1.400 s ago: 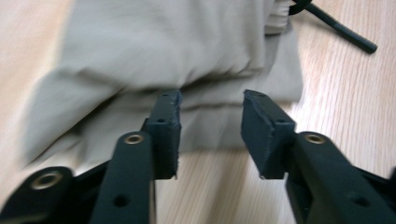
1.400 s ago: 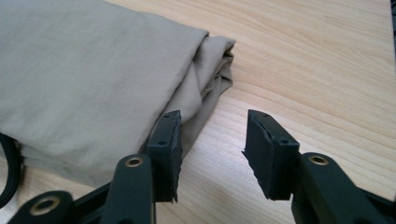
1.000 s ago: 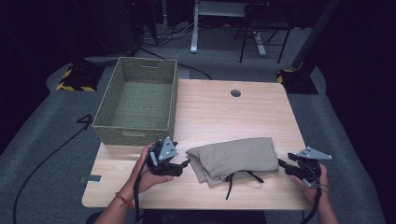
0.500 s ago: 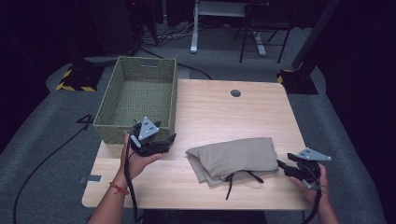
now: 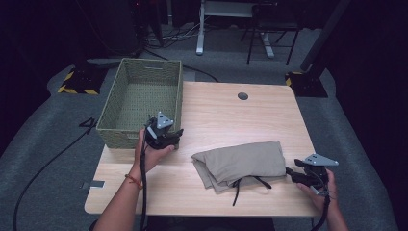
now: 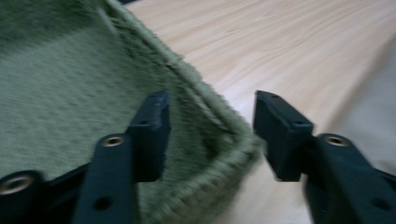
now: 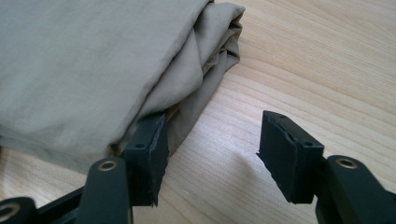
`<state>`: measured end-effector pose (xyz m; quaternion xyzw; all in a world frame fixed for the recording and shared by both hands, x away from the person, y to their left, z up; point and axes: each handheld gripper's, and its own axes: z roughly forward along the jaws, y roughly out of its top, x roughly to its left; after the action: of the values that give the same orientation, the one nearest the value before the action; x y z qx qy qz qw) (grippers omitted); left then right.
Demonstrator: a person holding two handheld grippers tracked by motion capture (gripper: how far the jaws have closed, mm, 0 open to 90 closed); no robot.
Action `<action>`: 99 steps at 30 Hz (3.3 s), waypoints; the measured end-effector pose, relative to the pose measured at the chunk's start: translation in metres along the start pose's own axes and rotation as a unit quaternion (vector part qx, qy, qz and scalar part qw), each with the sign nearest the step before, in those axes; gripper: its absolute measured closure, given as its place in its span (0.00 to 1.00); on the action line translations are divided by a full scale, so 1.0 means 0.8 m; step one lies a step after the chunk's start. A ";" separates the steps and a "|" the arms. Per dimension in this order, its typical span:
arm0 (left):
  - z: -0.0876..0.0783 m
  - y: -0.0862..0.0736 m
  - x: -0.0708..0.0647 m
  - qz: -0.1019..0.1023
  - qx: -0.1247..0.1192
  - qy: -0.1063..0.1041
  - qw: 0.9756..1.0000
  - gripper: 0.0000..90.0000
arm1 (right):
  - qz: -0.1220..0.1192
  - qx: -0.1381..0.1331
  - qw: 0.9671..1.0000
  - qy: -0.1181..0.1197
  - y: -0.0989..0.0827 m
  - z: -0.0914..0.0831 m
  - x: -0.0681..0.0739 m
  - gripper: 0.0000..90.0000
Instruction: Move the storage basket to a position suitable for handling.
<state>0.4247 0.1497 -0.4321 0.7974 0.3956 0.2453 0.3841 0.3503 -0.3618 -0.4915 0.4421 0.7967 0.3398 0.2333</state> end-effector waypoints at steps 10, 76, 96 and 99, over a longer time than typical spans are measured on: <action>0.010 0.012 0.003 0.019 0.014 -0.050 0.998 0.71 | 0.001 0.005 1.000 0.001 -0.002 0.000 -0.002 0.48; 0.007 0.025 -0.037 0.134 0.027 -0.198 0.971 0.88 | -0.109 -0.011 0.985 0.135 0.047 0.022 0.080 0.46; -0.013 0.021 0.007 0.096 -0.007 -0.098 0.991 0.49 | -0.096 -0.020 0.987 0.130 0.031 0.006 0.111 0.46; -0.024 0.018 0.018 0.067 -0.023 -0.083 0.994 0.47 | -0.098 -0.020 0.987 0.129 0.031 0.006 0.111 0.46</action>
<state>0.4258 0.1636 -0.4085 0.8306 0.3027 0.2123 0.4164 0.3229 -0.2736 -0.4824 0.3097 0.8526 0.3856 0.1690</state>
